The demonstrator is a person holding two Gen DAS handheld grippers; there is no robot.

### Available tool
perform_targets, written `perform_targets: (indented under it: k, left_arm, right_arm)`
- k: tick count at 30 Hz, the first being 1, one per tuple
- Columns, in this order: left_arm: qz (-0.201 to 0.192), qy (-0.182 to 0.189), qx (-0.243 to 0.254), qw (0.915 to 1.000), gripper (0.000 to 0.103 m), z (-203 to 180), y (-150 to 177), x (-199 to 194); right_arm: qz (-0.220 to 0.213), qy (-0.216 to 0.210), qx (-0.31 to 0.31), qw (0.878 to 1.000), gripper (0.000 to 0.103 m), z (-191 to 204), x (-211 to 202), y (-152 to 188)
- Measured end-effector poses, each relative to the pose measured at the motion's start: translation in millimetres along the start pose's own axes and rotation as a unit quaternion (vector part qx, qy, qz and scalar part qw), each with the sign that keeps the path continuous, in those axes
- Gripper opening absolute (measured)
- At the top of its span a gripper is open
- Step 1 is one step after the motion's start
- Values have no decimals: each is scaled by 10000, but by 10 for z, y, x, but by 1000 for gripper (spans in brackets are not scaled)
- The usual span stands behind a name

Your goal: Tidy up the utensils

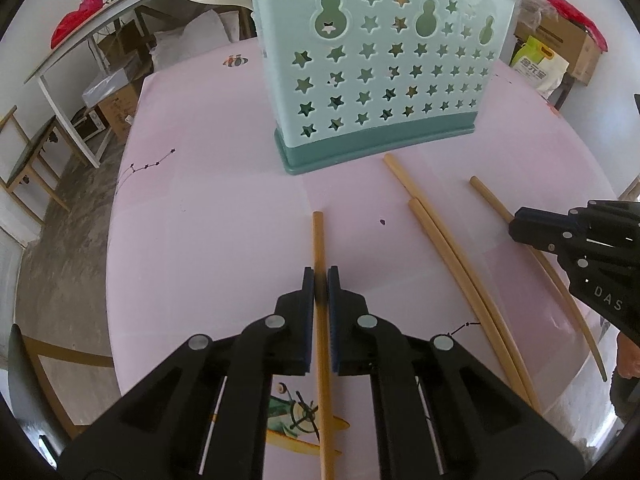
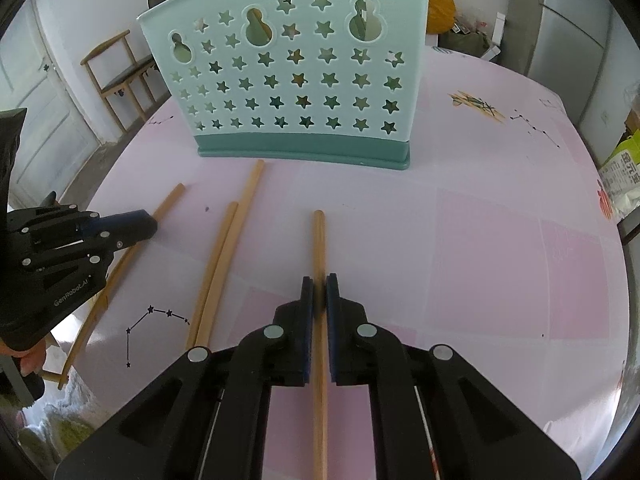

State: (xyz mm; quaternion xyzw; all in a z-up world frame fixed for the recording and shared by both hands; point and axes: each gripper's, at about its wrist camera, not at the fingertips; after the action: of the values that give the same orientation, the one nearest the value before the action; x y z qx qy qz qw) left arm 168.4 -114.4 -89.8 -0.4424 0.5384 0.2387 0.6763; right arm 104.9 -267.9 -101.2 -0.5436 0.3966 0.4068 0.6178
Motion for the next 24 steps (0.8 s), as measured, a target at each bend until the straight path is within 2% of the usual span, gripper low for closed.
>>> perform_targets:
  k: [24]
  left_arm:
    - [-47,-148,62,9999,5,-26,32,-28]
  right_arm:
    - [16,-38,28,10000,7,-17,-1,-15]
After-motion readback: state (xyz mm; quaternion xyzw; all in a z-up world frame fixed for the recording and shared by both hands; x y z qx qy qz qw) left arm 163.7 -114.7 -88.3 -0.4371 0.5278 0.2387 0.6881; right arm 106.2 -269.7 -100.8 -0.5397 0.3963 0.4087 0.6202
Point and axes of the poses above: each gripper's, at about its wrist camera, not at the fingertips, and x roughly the way its jaws point, z to its left, y to its underside, and after that the axes turned 12 degrees about z, right-handed
